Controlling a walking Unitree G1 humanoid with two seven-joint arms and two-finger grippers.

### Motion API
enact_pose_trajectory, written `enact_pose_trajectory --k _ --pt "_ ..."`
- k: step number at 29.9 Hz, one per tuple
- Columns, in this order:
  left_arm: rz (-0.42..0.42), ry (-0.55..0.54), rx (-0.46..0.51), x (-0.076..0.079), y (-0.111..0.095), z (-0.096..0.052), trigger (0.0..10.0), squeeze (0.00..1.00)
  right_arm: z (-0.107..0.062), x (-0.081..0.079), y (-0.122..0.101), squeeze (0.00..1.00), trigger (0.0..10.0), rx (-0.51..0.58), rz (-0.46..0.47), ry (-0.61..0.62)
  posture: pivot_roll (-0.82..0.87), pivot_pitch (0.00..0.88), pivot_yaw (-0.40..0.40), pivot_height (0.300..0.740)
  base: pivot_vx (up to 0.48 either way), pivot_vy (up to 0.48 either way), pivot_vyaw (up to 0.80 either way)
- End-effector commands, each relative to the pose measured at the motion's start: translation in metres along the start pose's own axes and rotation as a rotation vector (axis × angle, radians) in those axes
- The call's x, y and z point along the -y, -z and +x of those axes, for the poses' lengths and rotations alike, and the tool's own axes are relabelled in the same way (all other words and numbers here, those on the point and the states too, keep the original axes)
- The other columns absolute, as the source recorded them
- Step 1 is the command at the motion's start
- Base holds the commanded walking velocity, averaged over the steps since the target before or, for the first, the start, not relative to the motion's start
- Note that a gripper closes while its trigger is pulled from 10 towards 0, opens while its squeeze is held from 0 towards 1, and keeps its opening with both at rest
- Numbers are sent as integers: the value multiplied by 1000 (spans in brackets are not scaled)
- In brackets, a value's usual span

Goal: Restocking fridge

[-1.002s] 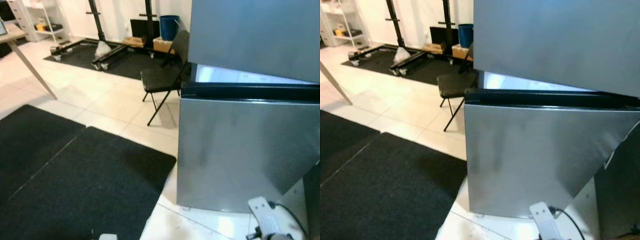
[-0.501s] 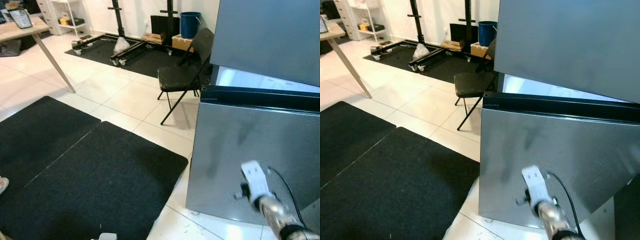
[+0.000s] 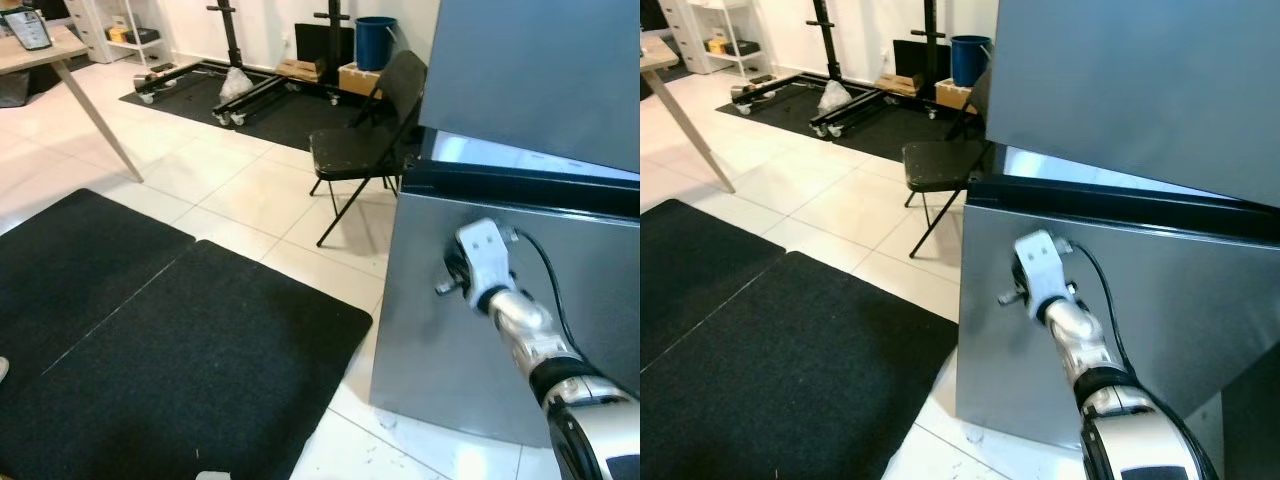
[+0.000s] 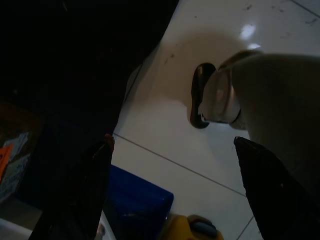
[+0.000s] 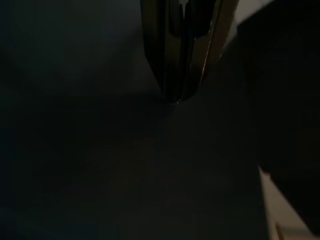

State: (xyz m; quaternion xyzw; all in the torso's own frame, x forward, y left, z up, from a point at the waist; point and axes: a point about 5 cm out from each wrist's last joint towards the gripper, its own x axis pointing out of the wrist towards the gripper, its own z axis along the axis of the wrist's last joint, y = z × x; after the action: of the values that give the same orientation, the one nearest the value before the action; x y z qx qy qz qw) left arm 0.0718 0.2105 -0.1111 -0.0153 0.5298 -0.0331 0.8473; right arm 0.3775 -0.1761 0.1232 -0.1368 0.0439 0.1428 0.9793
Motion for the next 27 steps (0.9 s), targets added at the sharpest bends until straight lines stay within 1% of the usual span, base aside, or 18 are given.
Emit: enact_pose_trajectory --k 1,4,6,7,9,12,17,20,22,23,24,25,27 --pt "9 21 -32 4 10 -2 10000 0 7 6 -24 0 10000 83 -4 37 -27 30 -36 740 0 0 0" --pt "10 16 -34 1 14 -4 10000 0 19 10 -60 0 10000 163 -22 88 -9 43 -38 740 0 0 0" --pt "10 14 -33 0 15 -5 10000 0 23 9 -74 0 10000 193 -28 97 -2 48 -39 740 0 0 0" --pt "10 14 -33 0 15 -5 10000 0 23 9 -74 0 10000 193 -28 97 -2 48 -39 740 0 0 0" --pt "12 12 -28 -1 16 -6 10000 0 26 7 -83 0 10000 207 -38 92 7 54 -40 740 0 0 0" --pt "15 11 -21 -2 15 -6 10000 0 27 5 -86 0 10000 209 -49 86 10 58 -39 740 0 0 0" --pt "20 14 -10 -3 13 -6 10000 0 28 2 -84 0 10000 199 -59 75 5 65 -36 740 0 0 0" --pt "33 22 -7 -4 11 -6 10000 0 26 0 -72 0 10000 166 -70 59 -10 62 -30 740 0 0 0" --pt "35 23 -6 -4 10 -6 10000 0 26 0 -71 0 10000 163 -70 56 -10 62 -30 740 0 0 0" --pt "44 29 -4 -3 8 -5 10000 0 24 -4 -60 0 10000 114 -115 23 -18 62 -26 740 0 0 0" --pt "44 29 -4 -3 8 -5 10000 0 24 -4 -60 0 10000 114 -115 23 -18 62 -26 740 0 0 0" --pt "50 34 -1 -2 7 -4 10000 0 23 -7 -51 0 10000 76 -155 1 -20 62 -26 740 0 0 0" --pt "51 35 0 -2 6 -4 10000 0 23 -8 -48 0 10000 60 -173 -8 -20 64 -25 740 0 0 0"
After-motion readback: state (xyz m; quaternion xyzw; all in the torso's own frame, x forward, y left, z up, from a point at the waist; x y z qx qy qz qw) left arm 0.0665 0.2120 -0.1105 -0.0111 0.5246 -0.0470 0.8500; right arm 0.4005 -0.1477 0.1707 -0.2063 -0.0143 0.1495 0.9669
